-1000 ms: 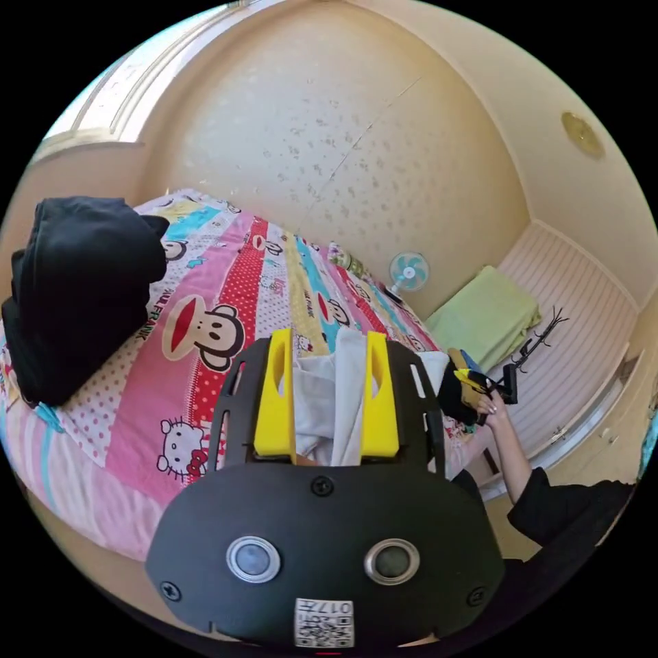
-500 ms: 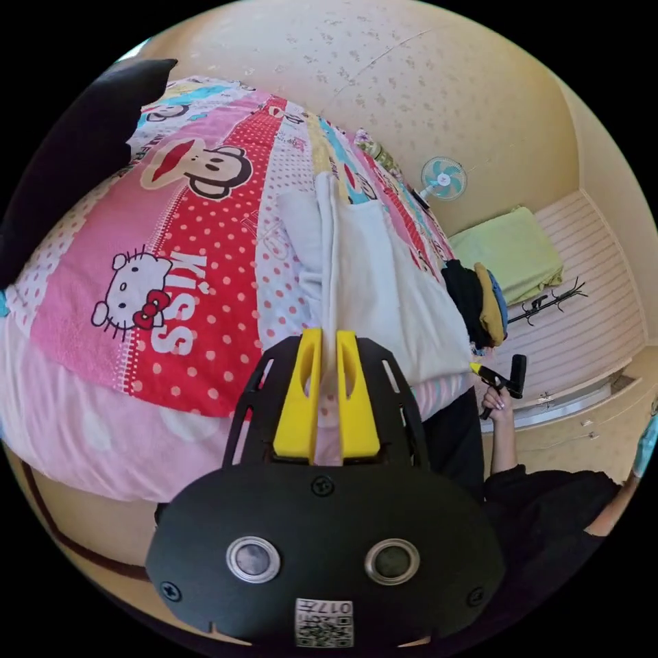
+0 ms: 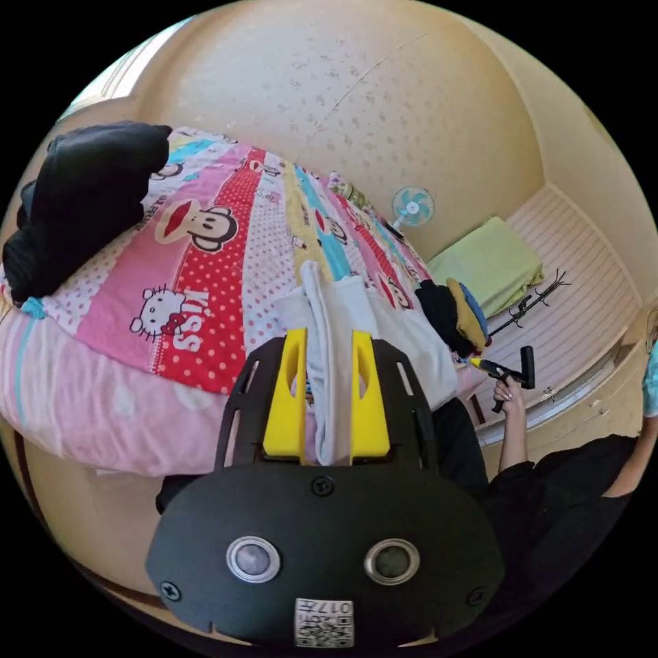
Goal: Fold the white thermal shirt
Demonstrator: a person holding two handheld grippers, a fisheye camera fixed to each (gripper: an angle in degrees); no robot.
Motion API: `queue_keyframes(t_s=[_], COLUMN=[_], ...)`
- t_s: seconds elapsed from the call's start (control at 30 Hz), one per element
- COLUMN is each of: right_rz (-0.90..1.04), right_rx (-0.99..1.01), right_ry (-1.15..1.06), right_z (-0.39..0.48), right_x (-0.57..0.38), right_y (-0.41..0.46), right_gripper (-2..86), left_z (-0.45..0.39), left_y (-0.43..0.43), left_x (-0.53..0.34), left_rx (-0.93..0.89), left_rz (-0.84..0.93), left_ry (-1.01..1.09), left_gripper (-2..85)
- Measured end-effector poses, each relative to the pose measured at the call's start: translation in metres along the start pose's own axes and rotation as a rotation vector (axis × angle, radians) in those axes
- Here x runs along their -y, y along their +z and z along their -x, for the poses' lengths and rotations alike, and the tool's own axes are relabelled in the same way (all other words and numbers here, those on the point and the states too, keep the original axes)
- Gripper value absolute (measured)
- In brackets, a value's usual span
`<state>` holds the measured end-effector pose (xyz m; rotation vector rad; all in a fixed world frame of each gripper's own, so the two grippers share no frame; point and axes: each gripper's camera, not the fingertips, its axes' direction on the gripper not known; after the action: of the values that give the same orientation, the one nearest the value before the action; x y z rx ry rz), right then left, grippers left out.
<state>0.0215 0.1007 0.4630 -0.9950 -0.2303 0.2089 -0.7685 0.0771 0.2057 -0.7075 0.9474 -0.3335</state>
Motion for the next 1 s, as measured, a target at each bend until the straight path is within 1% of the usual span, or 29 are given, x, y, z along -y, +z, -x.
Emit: queue_keyframes(t_s=[0.07,0.13,0.17,0.2,0.23,0.27,0.3,0.37,0.4,0.43,0.47,0.5,0.53,0.57,0.6,0.63,0.67,0.7,0.73,0.8,0.83,0.87,0.97,1.0], right_rz=[-0.117,-0.144,-0.089,-0.04,0.089,0.137,0.098,-0.082,-0.14,-0.214,-0.21,-0.171,-0.051,0.051,0.058,0.059,0.056,0.045,-0.009,-0.11,-0.179,-0.248,-0.389,-0.395], right_rx=[-0.083,-0.142,-0.213,-0.262,-0.375,-0.408,-0.4,-0.452,-0.456,-0.45,-0.465,-0.481,-0.498,-0.498,-0.502,-0.518,-0.526,-0.527,-0.523,-0.474,-0.404,-0.293,-0.057,-0.049], right_ry=[-0.063,-0.084,-0.09,-0.093,-0.095,-0.137,-0.15,-0.126,-0.115,-0.106,-0.104,-0.106,-0.102,-0.092,-0.096,-0.089,-0.084,-0.078,-0.054,-0.037,-0.023,-0.025,-0.071,-0.095], right_z=[0.042,0.064,0.072,0.074,0.074,0.075,0.078,0.099,0.105,0.113,0.117,0.117,0.112,0.108,0.109,0.116,0.124,0.127,0.133,0.144,0.15,0.157,0.164,0.164], right_x=[0.028,0.046,0.058,0.063,0.069,0.065,0.061,0.05,0.046,0.041,0.042,0.045,0.053,0.059,0.06,0.063,0.063,0.061,0.055,0.04,0.029,0.016,-0.021,-0.028], right_y=[0.012,0.035,0.061,0.078,0.12,0.147,0.146,0.111,0.1,0.089,0.093,0.101,0.125,0.147,0.149,0.144,0.135,0.13,0.114,0.087,0.069,0.056,0.061,0.071], right_gripper=[9.4,10.0,10.2,10.1,10.0,8.9,8.4,6.0,5.7,5.4,5.3,5.4,5.5,5.9,6.0,6.4,6.8,7.0,7.1,6.8,6.4,5.9,3.7,3.2], left_z=[-0.016,-0.027,-0.026,-0.021,-0.017,-0.018,-0.026,-0.037,-0.04,-0.036,-0.03,-0.013,0.009,0.021,0.046,0.067,0.073,0.078,0.079,0.075,0.074,0.073,0.063,0.058], left_y=[0.027,0.083,0.1,0.137,0.171,0.179,0.175,0.151,0.122,0.095,0.087,0.083,0.094,0.103,0.124,0.134,0.129,0.112,0.094,0.07,0.058,0.054,0.039,0.039], left_x=[0.026,0.051,0.055,0.057,0.054,0.052,0.049,0.049,0.046,0.041,0.039,0.038,0.038,0.036,0.031,0.023,0.018,0.009,-0.001,-0.021,-0.038,-0.049,-0.107,-0.129], left_rx=[0.057,0.193,0.247,0.401,0.495,0.496,0.514,0.582,0.59,0.551,0.513,0.448,0.427,0.412,0.361,0.298,0.256,0.186,0.155,0.163,0.173,0.166,0.062,0.039], left_rz=[0.027,0.134,0.181,0.311,0.452,0.472,0.434,0.333,0.185,0.05,0.014,0.008,0.067,0.103,0.189,0.233,0.201,0.13,0.091,0.087,0.11,0.124,0.104,0.101], left_ry=[0.067,0.116,0.119,0.106,0.131,0.155,0.196,0.21,0.188,0.141,0.114,0.046,-0.016,-0.036,-0.092,-0.18,-0.208,-0.237,-0.249,-0.261,-0.289,-0.301,-0.369,-0.395], left_gripper=[10.6,10.2,9.5,8.1,6.6,5.9,4.6,3.4,3.1,2.9,3.0,3.1,3.5,3.7,4.2,4.7,5.1,5.9,6.9,11.0,14.2,15.9,16.4,16.4])
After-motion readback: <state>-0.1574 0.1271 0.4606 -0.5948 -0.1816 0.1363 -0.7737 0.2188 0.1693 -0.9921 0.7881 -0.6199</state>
